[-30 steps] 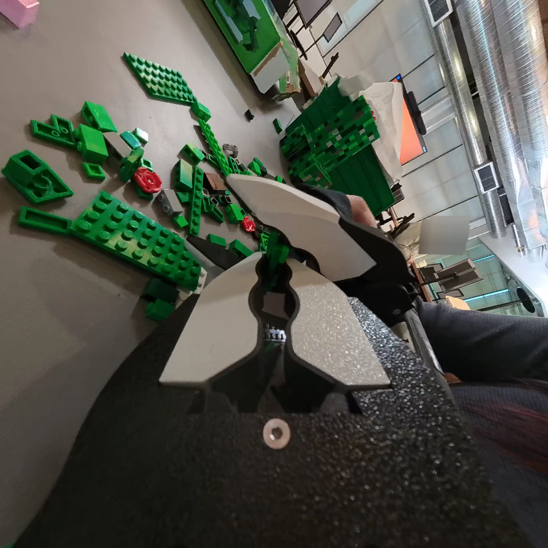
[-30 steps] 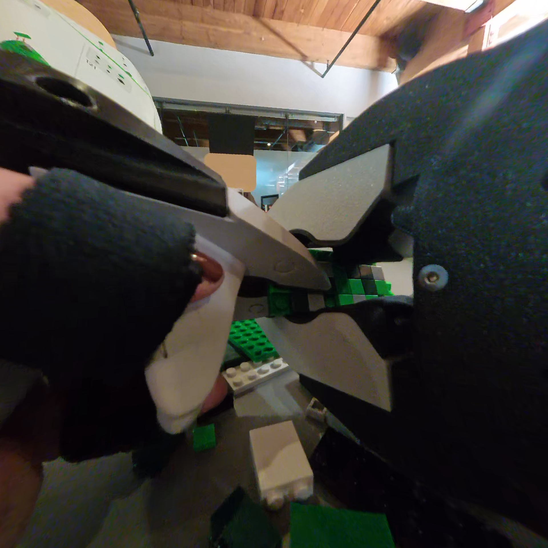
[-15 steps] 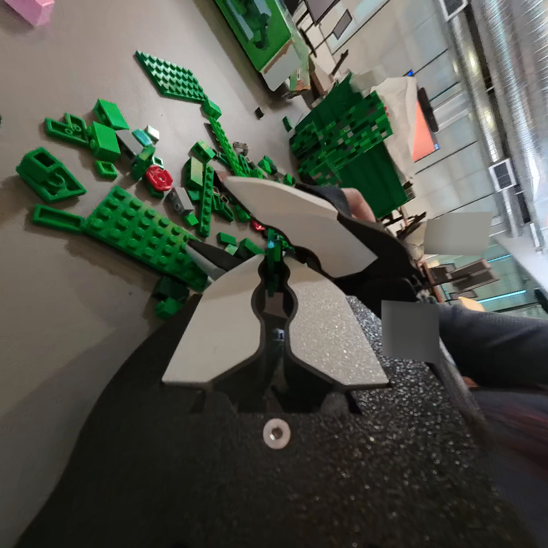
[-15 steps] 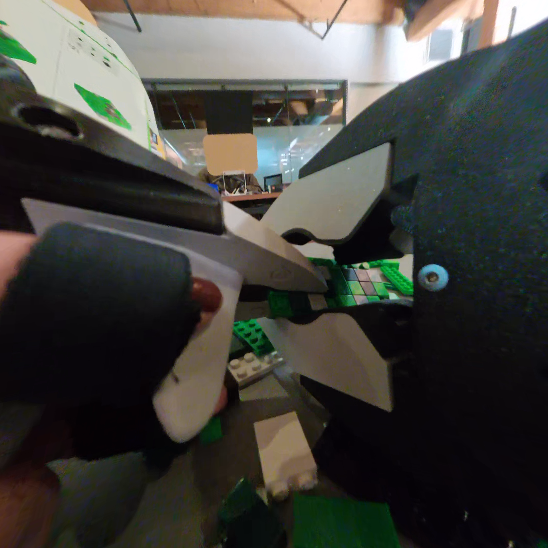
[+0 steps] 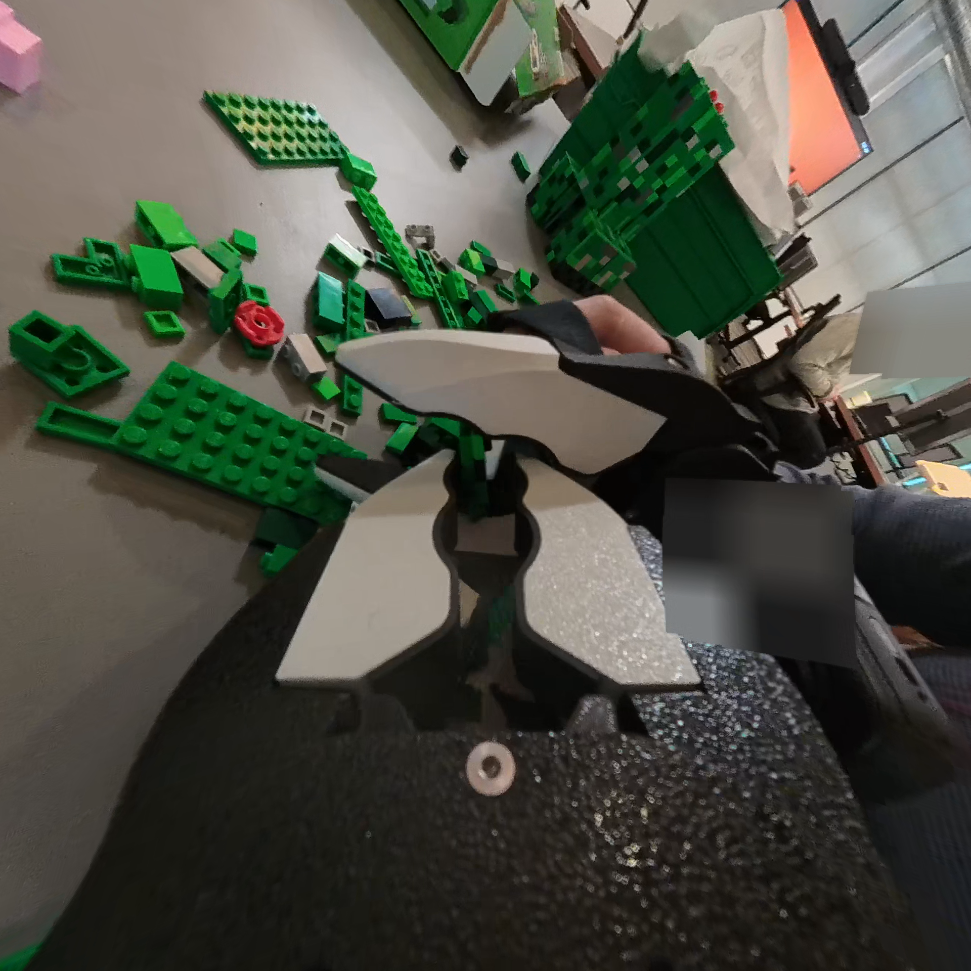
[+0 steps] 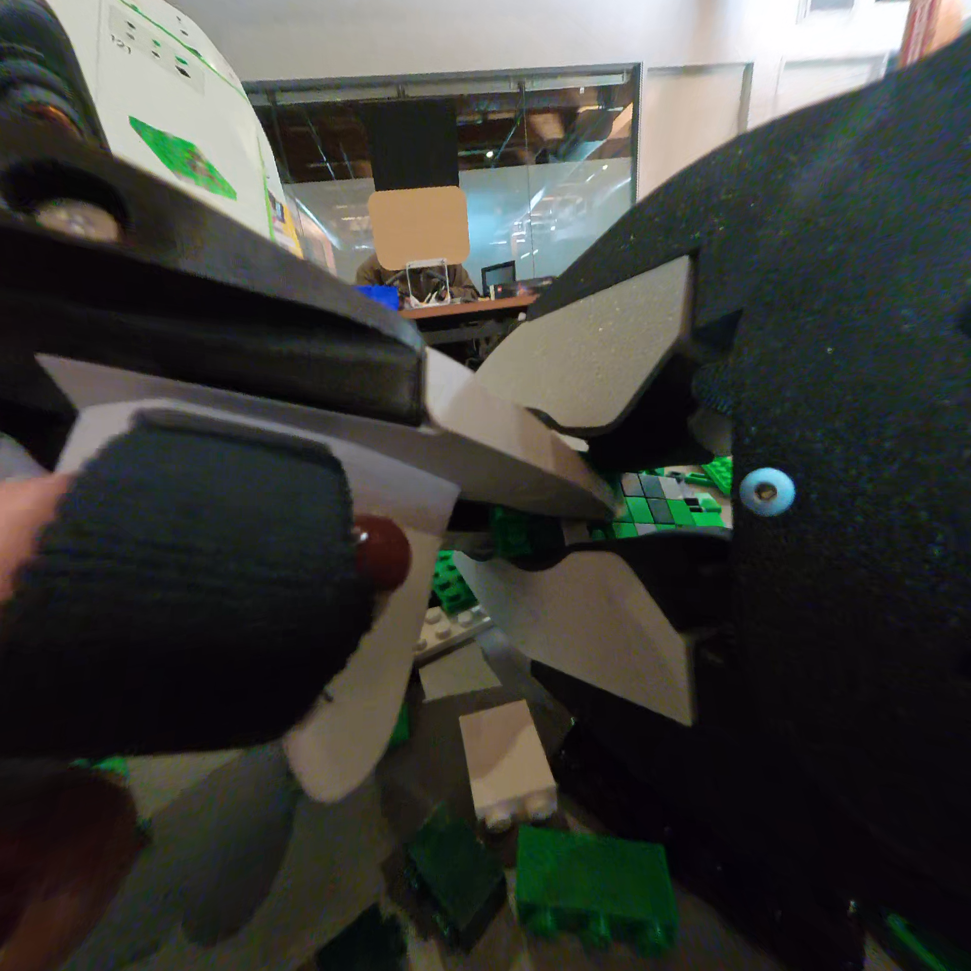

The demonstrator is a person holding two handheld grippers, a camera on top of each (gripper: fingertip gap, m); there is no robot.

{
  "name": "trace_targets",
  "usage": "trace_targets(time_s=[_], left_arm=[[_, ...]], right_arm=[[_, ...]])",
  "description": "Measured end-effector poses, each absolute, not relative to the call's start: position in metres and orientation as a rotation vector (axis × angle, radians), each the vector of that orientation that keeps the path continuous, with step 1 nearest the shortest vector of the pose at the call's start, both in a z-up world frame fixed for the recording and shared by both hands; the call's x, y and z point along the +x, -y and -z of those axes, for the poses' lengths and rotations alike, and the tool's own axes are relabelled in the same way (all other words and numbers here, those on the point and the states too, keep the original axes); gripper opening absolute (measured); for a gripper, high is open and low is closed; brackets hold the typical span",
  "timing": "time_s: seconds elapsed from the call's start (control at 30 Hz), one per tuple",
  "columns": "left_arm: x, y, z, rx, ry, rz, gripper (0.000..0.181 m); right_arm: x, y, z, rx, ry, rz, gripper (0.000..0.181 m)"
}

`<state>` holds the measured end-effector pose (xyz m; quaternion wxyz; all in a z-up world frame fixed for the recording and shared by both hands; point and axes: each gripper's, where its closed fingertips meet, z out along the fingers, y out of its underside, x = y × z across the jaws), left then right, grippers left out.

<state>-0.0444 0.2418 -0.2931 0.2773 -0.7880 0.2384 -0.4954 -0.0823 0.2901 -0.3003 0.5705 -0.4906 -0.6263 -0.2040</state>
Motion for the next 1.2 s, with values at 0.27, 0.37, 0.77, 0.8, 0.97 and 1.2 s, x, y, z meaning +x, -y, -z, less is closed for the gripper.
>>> trace_targets(time_s=[0.27, 0.37, 0.77, 0.8, 0.97, 1.2], left_arm=[[-0.046, -0.239, 0.295, -2.124, -0.753, 1.19, 0.006], [-0.044, -0.239, 0.294, -2.12, -0.74, 1.2, 0.007], [-0.044, -0.24, 0.287, -2.091, -0.576, 1.456, 0.009], [-0.044, -0.24, 0.287, -2.09, -0.566, 1.477, 0.009], [-0.044, -0.239, 0.287, -2.092, -0.535, 1.527, 0.01], [-0.044, -0.239, 0.286, -2.076, -0.483, 1.615, 0.013]], right_arm=[[-0.087, -0.283, 0.301, -1.196, 1.466, 0.333, 0.039], [-0.086, -0.284, 0.299, -1.175, 1.468, 0.36, 0.039], [-0.084, -0.29, 0.291, -1.087, 1.459, 0.569, 0.04], [-0.084, -0.29, 0.292, -1.077, 1.463, 0.579, 0.04], [-0.084, -0.29, 0.292, -1.062, 1.471, 0.596, 0.041], [-0.085, -0.289, 0.288, -1.02, 1.457, 0.621, 0.041]])
